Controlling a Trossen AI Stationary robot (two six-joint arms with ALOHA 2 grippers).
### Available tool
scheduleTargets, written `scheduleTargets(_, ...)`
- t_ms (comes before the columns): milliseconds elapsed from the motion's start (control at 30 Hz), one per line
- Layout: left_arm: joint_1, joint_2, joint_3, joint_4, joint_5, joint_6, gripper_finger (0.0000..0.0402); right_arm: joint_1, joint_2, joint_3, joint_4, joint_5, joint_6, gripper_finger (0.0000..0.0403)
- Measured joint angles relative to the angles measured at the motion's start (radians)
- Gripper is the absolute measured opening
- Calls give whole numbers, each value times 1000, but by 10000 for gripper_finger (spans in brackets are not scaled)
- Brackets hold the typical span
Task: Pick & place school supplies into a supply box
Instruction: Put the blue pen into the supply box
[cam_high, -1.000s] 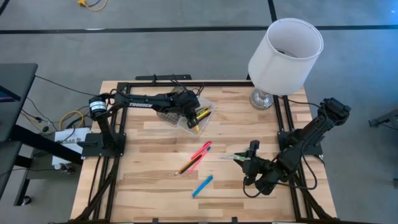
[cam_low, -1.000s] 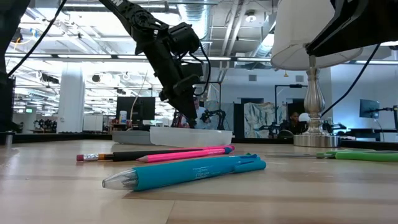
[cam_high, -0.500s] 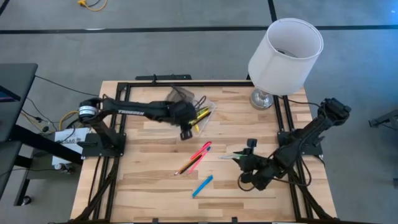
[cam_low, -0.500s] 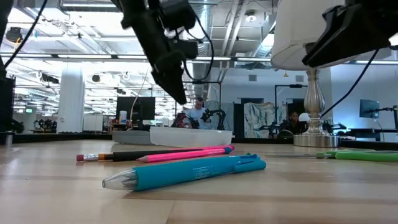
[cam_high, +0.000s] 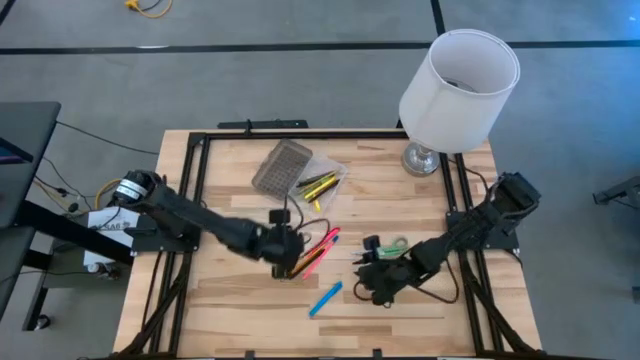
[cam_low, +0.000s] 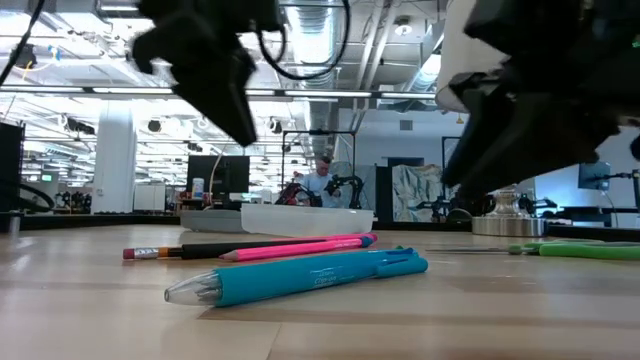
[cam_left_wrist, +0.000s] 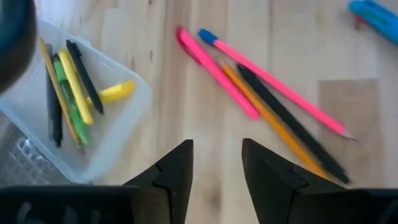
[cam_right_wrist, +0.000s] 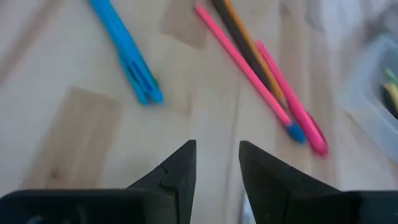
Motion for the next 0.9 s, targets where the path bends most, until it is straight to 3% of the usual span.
scheduleTargets(233,-136,-6,-82,-11,-135,-235,132,-52,2,0,220,-279,-186,116)
scheduleTargets(400,-192,-6,-131,-16,-209,-365,132,-99,85,2,393,-501,-247,116)
scheduleTargets(567,-223,-6,-154,-17,-241,-429,132,-130,208,62,416,-556,-278,116)
scheduleTargets(900,-234,-6,-154,-19,-269,-438,132,-153,286,145,436,-623,-342,116)
